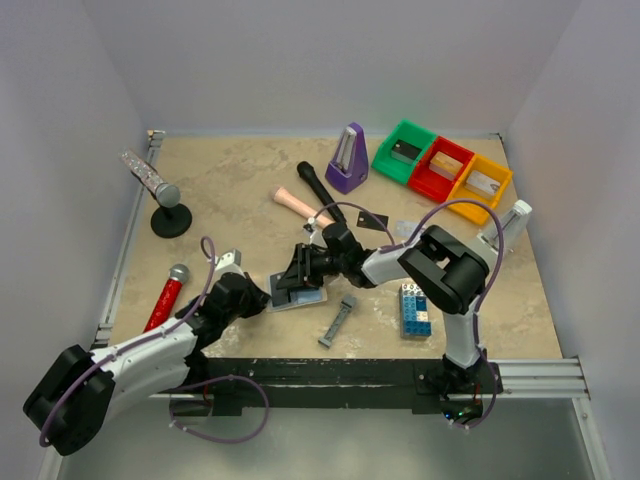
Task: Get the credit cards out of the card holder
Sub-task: Remove the credit card from the card holder.
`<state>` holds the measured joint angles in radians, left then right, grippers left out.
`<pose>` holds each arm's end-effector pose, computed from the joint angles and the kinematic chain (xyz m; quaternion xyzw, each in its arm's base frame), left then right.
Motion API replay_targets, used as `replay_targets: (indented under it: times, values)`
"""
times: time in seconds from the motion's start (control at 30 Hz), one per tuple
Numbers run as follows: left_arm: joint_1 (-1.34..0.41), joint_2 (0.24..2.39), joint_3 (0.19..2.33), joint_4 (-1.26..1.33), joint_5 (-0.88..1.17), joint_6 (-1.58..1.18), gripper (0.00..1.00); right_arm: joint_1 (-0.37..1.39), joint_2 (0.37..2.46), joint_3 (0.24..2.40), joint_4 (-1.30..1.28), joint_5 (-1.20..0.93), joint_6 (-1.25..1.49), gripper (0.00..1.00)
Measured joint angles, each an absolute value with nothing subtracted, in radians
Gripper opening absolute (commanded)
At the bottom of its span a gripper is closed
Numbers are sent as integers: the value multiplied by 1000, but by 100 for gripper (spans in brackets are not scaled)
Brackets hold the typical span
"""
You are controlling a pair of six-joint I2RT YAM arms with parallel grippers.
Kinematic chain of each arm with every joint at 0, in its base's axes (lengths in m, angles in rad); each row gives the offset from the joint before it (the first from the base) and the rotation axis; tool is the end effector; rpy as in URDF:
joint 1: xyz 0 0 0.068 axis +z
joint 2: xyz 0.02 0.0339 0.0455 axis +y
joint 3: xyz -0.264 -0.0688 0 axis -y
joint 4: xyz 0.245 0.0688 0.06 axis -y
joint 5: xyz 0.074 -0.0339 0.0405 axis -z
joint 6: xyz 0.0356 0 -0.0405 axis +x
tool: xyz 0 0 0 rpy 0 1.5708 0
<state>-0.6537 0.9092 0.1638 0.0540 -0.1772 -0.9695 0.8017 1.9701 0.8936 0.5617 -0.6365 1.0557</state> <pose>0.1328 -0.0939 0.1302 -0.1789 0.8842 -0.2524 0.3499 0.2498 0.2885 0.1190 -0.0525 0.8338 0.5451 0.0701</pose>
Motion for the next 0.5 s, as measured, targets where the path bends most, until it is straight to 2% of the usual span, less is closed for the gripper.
replay_targets:
  times: [0.5]
  values:
    - [-655, 897, 141, 91, -150, -970, 0, 812, 2006, 958, 466, -651, 1031, 45]
